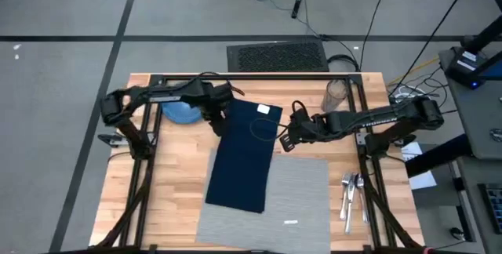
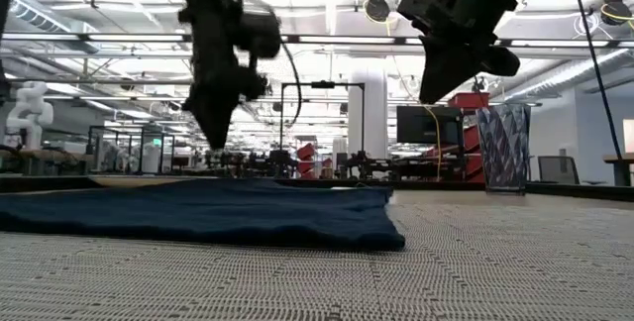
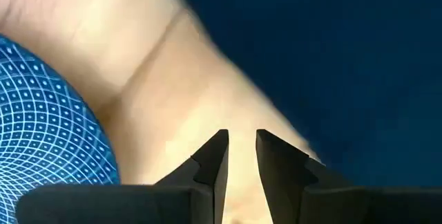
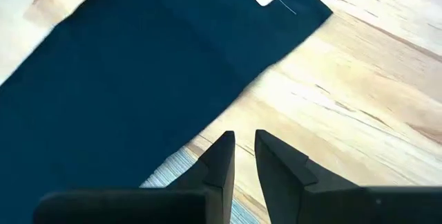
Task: Set table place
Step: Fold the dark blue napkin
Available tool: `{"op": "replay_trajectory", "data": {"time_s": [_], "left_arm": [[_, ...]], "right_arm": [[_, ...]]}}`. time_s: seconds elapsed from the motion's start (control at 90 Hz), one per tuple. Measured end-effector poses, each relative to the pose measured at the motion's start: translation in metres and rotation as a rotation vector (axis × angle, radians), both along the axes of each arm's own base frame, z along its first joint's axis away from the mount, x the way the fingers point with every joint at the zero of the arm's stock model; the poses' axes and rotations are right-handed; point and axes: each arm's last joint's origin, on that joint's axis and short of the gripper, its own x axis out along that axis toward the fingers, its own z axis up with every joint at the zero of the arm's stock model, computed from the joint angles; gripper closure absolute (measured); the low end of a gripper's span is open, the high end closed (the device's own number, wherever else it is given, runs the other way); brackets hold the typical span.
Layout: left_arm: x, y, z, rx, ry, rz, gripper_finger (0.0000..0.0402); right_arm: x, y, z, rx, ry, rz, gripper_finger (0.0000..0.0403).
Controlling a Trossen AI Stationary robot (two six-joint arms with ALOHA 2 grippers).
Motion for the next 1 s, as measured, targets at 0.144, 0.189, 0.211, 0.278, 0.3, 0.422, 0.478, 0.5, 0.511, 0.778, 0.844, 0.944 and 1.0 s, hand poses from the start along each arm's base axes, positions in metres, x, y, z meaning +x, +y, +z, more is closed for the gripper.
{"op": "replay_trajectory", "data": {"time_s": [0.144,0.189,0.211,0.278,0.3,0.422,0.478,0.5,0.511,0.778,0.844,0.944,1.0], "left_arm": [[-0.005,-0.023,0.012,0.052,-0.037,-0.017,0.0341],[-0.007,-0.028,0.009,0.053,-0.053,-0.012,0.0341],[-0.008,-0.03,0.007,0.05,-0.062,-0.005,0.0341],[-0.01,-0.036,-0.002,0.016,-0.096,0.009,0.0341],[-0.011,-0.038,-0.006,-0.002,-0.109,0.015,0.0341],[-0.012,-0.042,-0.022,-0.104,-0.173,0.037,0.0341],[-0.015,-0.044,-0.028,-0.125,-0.163,0.058,0.0341],[-0.016,-0.043,-0.03,-0.127,-0.161,0.062,0.0341],[-0.016,-0.043,-0.031,-0.128,-0.162,0.064,0.0341],[-0.021,-0.039,-0.035,-0.213,-0.252,0.075,0.0341],[-0.019,-0.037,-0.032,-0.228,-0.293,0.066,0.0341],[-0.018,-0.038,-0.031,-0.24,-0.308,0.041,0.0341],[-0.02,-0.038,-0.032,-0.245,-0.287,0.044,0.0341]], "right_arm": [[0.0,0.0,0.0,-0.002,0.001,0.0,0.0358],[0.0,0.0,0.0,-0.003,0.0,0.0,0.0358],[0.0,0.0,0.0,-0.003,0.0,0.0,0.0358],[0.0,0.0,0.0,-0.003,0.0,0.0,0.0358],[0.0,0.0,0.0,-0.002,0.0,-0.001,0.0358],[0.0,0.0,0.0,-0.003,0.001,0.001,0.0358],[0.0,0.0,-0.001,-0.003,0.0,0.002,0.0358],[0.0,0.0,-0.002,-0.003,0.0,0.004,0.0358],[-0.001,0.001,-0.003,-0.002,0.001,0.005,0.0358],[-0.021,0.022,-0.054,0.106,0.057,-0.014,0.0357],[-0.024,0.03,-0.065,0.144,0.02,-0.002,0.0358],[-0.022,0.04,-0.072,0.18,-0.075,0.021,0.0358],[-0.02,0.044,-0.071,0.191,-0.12,0.036,0.0358]]}}
